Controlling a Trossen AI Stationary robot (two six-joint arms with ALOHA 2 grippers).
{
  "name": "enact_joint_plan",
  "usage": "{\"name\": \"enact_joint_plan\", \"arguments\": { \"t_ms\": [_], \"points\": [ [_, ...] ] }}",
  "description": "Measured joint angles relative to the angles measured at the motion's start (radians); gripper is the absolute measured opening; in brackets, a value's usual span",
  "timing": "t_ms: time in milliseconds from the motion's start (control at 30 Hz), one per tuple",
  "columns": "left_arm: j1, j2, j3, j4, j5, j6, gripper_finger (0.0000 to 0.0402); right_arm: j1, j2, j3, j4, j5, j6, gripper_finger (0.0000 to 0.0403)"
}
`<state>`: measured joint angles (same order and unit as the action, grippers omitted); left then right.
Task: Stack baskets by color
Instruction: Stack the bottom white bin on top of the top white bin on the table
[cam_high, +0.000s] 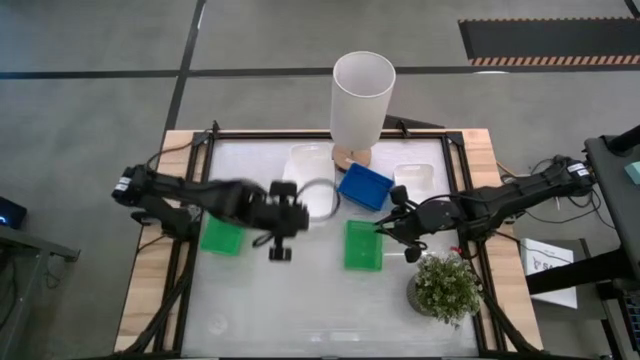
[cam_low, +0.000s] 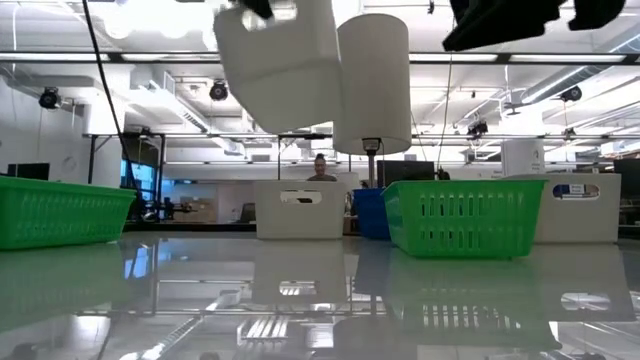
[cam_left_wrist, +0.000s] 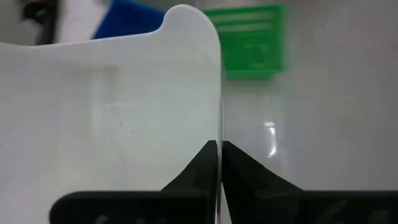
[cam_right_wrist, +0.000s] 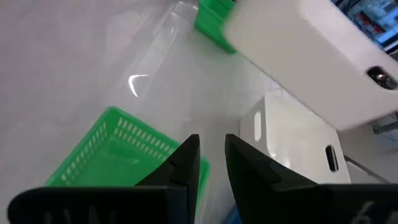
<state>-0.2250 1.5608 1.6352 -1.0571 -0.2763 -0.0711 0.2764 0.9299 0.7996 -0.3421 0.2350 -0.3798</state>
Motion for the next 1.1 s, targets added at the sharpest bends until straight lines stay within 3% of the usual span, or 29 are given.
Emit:
{"name": "enact_joint_plan", "arguments": {
  "t_ms": [233, 467, 733, 1100],
  "points": [
    [0.174, 0.028, -0.022, 0.003, 0.002, 0.144, 0.0, 0.0, -0.148, -0.057, -0.003, -0.008, 0.014, 0.0068],
    [0.302, 0.098, -0.025, 0.028, 0.002, 0.158, 0.0, 0.0, -0.298, -0.137, 0.022, -0.007, 0.005, 0.0068],
    [0.352, 0.156, -0.025, 0.056, 0.009, 0.168, 0.0, 0.0, -0.412, -0.175, 0.027, -0.007, 0.014, 0.0068],
    [0.356, 0.172, -0.026, 0.092, 0.038, 0.166, 0.0, 0.0, -0.431, -0.181, 0.026, -0.007, 0.03, 0.0068]
  ]
}}
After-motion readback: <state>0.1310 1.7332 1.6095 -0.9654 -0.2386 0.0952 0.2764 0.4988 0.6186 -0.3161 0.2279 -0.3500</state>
